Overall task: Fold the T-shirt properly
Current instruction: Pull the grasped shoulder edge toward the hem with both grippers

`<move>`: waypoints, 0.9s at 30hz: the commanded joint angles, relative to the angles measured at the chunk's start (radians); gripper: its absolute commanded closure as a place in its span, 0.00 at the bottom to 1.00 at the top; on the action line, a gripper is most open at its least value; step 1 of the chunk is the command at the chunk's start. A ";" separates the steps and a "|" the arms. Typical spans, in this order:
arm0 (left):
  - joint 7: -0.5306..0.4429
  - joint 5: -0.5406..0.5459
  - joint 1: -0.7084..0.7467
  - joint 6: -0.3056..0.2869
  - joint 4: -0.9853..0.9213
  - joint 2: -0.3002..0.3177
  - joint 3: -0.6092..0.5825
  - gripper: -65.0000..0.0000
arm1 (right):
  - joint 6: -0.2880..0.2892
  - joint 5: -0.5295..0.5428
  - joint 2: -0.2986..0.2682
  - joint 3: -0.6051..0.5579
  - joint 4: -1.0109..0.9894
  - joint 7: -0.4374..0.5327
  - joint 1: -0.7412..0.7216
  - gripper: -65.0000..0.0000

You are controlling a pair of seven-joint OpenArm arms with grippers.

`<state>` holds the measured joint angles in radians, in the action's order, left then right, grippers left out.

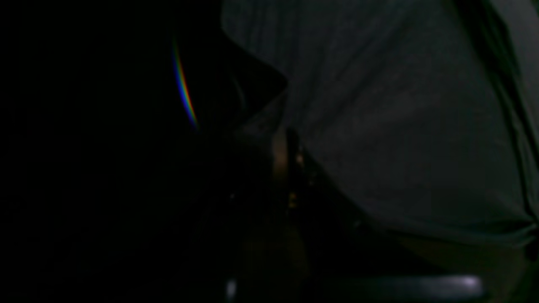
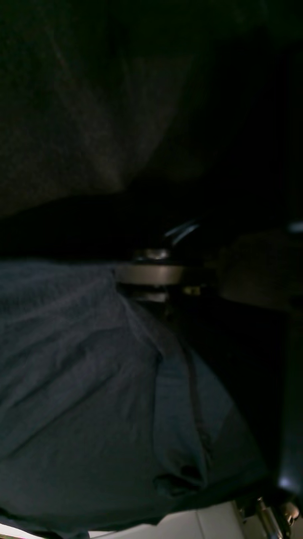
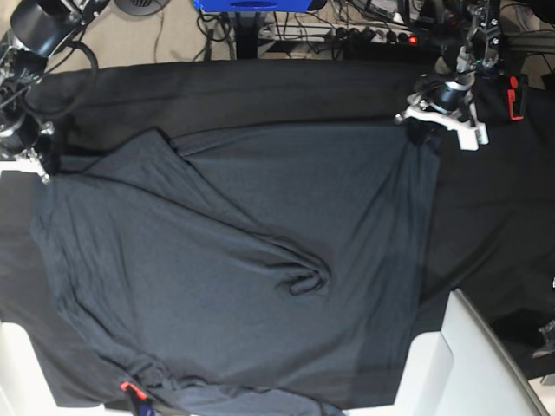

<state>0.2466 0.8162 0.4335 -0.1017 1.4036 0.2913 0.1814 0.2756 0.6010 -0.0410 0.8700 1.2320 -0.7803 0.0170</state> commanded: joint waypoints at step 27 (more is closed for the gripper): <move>0.271 -0.007 0.166 -0.002 0.247 -0.008 0.189 1.00 | -0.192 0.017 0.005 0.001 0.268 -0.256 0.143 0.99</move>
<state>0.5327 0.8040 0.5938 -0.1020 1.6321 0.2710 0.3595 0.0776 0.6071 -0.0193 0.8684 1.4818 -1.0447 0.1638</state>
